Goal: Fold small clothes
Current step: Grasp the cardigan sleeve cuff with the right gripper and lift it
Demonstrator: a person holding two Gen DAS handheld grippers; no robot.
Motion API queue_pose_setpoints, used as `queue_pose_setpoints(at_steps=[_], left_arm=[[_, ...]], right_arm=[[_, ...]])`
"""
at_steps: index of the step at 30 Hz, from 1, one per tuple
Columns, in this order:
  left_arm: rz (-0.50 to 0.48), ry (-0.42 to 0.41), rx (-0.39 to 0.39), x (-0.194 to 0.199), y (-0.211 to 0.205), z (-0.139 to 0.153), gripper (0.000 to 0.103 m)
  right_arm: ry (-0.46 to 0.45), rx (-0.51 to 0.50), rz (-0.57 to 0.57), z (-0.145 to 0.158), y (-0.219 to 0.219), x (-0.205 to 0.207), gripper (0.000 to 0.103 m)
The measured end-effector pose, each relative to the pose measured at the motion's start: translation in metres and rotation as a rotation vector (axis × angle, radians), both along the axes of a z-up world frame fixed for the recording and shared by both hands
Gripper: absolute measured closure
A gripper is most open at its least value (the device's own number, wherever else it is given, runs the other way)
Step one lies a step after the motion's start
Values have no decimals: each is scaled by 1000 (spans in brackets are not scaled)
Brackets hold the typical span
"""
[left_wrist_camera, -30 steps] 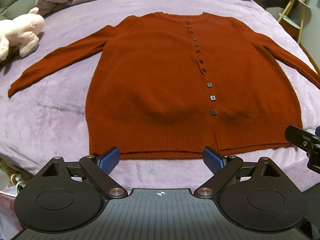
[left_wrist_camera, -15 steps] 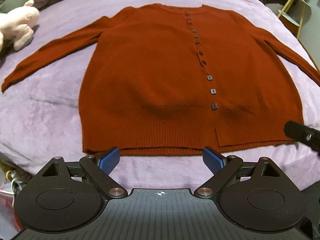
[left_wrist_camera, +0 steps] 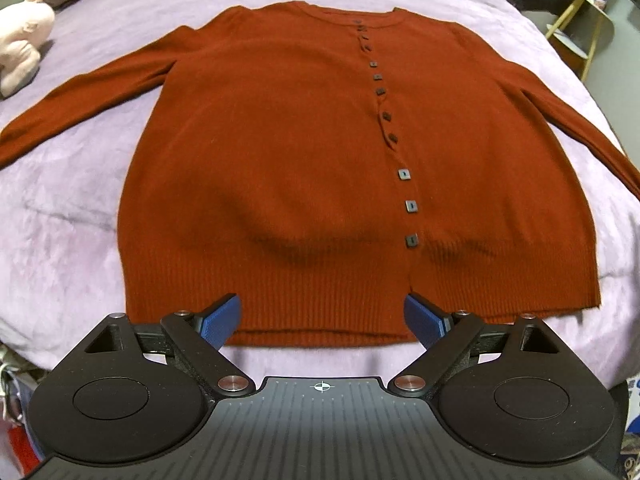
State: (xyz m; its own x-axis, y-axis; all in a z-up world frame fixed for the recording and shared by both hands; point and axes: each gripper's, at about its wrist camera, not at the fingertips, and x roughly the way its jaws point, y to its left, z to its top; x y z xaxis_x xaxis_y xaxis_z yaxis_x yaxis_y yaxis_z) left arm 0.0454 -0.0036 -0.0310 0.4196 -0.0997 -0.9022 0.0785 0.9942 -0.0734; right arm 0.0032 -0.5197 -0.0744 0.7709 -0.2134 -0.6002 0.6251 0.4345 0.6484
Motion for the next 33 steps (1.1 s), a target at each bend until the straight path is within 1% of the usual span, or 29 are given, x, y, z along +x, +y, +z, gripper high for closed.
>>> queue_pose_setpoints(at_steps=[2,3,7,8,12,16,18,20,22,23,24,25,26,27,28,29,31,32,33], left_arm=[[10,3,6,9,-2,-1,10],[15,5,8,13,-3,-1,11],[36,17,7,30,-8,-1,12],[39,19,9,33,-10,-1,12],[40,17,20,40,-15,-2,12],[45,29,16,43,-17,-5,12],[44,38,16,47,-16,-6,15],[42,43,19,51,-14,-6,16],[46,35,18,53,-11,-4,16],[49,29,16,53,-9,-4,16],[51,22,13,55,-7,-3,16],[54,15,12,57,-4,-1,16],[56,7,13,60,-2,0,16],[58,-2,16,63,0,2,16],[60,-15,18,69,1,4,16],[62,-30,17,74,2,7,16],[58,-71,-4,83,2,16,16],[51,-95,-24,88,3,20,16],[43,-114,-50,93,3,23,16]], right_arm=[[1,71,-69,-18,-26,3,67],[1,103,-88,-26,-34,5,69],[-19,174,-161,-45,-54,13,77],[-36,188,-186,-51,-59,11,82],[-117,279,-240,-71,-72,8,83],[-183,325,-271,-80,-77,8,83],[-162,296,-261,-81,-79,11,88],[-135,257,-245,-78,-83,20,90],[-95,202,-232,-72,-84,27,95],[-56,158,-220,-65,-83,33,96],[0,82,-198,-54,-79,41,97],[31,-10,-169,-40,-69,49,97],[37,-146,-108,-17,-50,61,97],[26,-250,-44,1,-31,72,97],[7,-344,32,17,-8,84,97],[-37,-446,153,37,26,98,97],[-111,-564,363,58,84,117,97],[-152,-634,499,64,124,127,97],[-174,-672,593,66,152,132,96]])
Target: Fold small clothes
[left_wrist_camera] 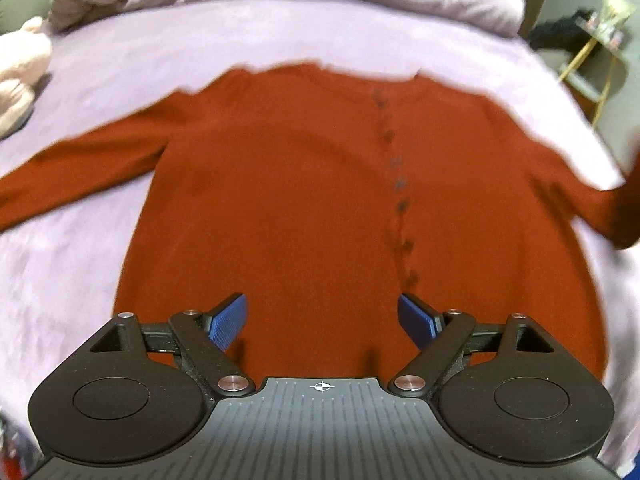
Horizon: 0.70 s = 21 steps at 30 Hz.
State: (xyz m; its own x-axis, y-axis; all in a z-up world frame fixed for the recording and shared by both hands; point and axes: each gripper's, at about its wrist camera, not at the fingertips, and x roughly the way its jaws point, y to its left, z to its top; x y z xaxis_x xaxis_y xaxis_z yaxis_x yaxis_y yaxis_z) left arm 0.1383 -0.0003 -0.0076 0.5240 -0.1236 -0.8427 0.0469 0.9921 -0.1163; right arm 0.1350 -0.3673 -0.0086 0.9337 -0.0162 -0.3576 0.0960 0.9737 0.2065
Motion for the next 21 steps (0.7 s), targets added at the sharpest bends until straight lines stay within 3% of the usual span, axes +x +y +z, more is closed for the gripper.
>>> queue_pose_setpoints(at_steps=[2,3,6,10,13,17,19,21], left_arm=[[-34,-32,-84,11,1,5,16],[-53,-35,-120,18,2,5,16],[-97,-25,-190,38,0,-2,21],[-70,34,-282,66,6,-26,28],[-24,112,-406,90,8,-46,39],[-10,134,-539,107,0,-57,40],[-16,155,-561,114,-9,-63,42],[-10,202,-562,121,-14,-73,53]], right_arm=[[33,-58,170,-7,52,9,94],[74,-74,237,-16,73,13,87],[153,-48,291,-41,98,12,86],[235,53,237,-61,86,-3,86],[282,97,191,-73,74,-17,86],[292,165,130,-82,58,-36,84],[295,199,112,-88,51,-41,84],[303,211,103,-92,47,-42,84]])
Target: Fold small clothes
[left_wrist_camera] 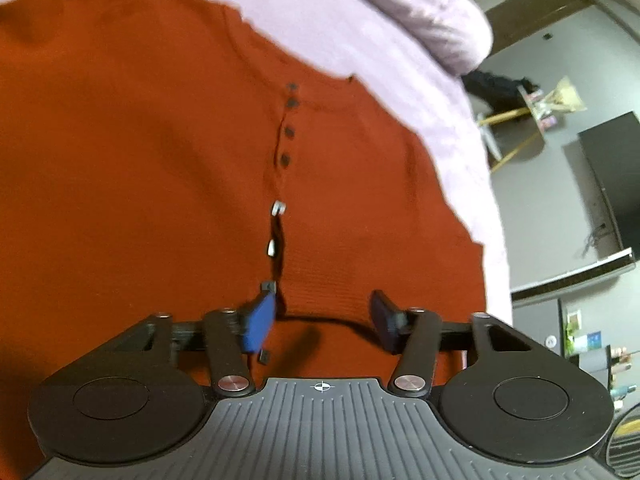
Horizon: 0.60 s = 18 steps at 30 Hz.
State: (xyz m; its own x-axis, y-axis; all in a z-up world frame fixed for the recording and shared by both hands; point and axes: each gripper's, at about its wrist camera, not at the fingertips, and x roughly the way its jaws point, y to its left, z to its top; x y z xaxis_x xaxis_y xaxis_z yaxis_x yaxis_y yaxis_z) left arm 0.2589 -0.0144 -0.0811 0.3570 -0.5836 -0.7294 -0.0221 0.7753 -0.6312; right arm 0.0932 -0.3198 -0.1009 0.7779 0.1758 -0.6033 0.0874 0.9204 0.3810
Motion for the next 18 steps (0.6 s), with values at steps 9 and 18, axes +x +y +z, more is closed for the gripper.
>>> queue_pose_setpoints(at_steps=[9,18], left_arm=[[12,29,-2,17,-11,-17,67],[-25,-67,45,34,-28,-4,100]], right_arm=[[-5,-25,-38,-6,-5,2,84],[28,-35,-64,-11,-11,7,84]])
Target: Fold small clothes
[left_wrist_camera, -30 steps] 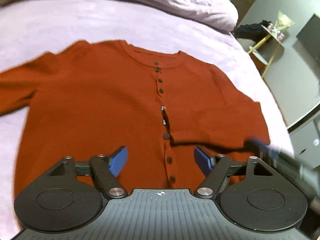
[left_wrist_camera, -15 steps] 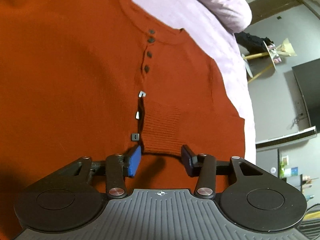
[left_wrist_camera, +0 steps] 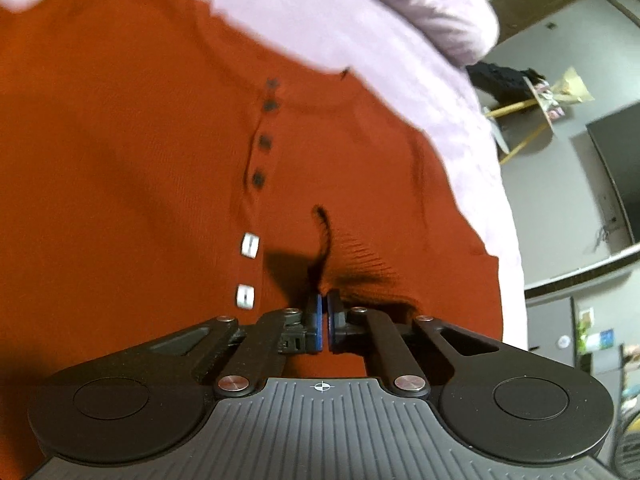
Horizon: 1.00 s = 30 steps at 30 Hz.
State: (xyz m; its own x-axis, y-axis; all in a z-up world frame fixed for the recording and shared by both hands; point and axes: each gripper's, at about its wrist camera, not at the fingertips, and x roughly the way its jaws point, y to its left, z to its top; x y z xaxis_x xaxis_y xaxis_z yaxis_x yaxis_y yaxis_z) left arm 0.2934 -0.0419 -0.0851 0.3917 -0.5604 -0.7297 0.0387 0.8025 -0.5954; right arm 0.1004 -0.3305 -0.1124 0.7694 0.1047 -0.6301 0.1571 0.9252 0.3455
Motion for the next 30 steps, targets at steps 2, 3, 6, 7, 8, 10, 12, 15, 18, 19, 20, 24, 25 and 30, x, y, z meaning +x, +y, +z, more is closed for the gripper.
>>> queue_pose_setpoints(at_steps=[2,3,6,7,8,10,12,15,18,19,20,24,25,30], left_arm=[[-7,-49,7,-1,7,10,100],[-8,-62,-6,-1,12,13,100],[6,-49,-34,0,27,15,97],[7,-27,-46,1,30,12,94],[9,-4,-69,2,33,8,88],[38,27,-92,3,39,-1,81],[52,65,-102,6,40,-10,81],[53,81,-125,5,42,-16,78],[37,64,-122,4,41,-15,75],[33,66,-122,5,40,-15,75],[28,69,-125,6,37,-16,77],[-39,23,-32,9,15,-14,95],[-52,-9,16,9,9,-9,95],[-21,-229,201,14,20,43,96]], right_arm=[[6,-1,-2,-1,-1,1,84],[10,4,-3,-2,-1,1,84],[11,21,-3,-3,-2,2,83],[11,25,-4,-2,-1,2,82],[11,29,-6,-3,-1,2,81],[12,35,-9,-3,-1,2,80],[14,38,-9,-3,-2,1,80],[14,44,-8,-4,-6,0,80],[10,52,-10,-5,-8,0,80],[8,52,-13,-6,-8,0,80],[6,50,-15,-6,-7,1,80],[5,41,-19,-5,-4,4,80],[5,42,-20,-4,-4,6,80],[21,-3,-35,-7,-8,13,82]])
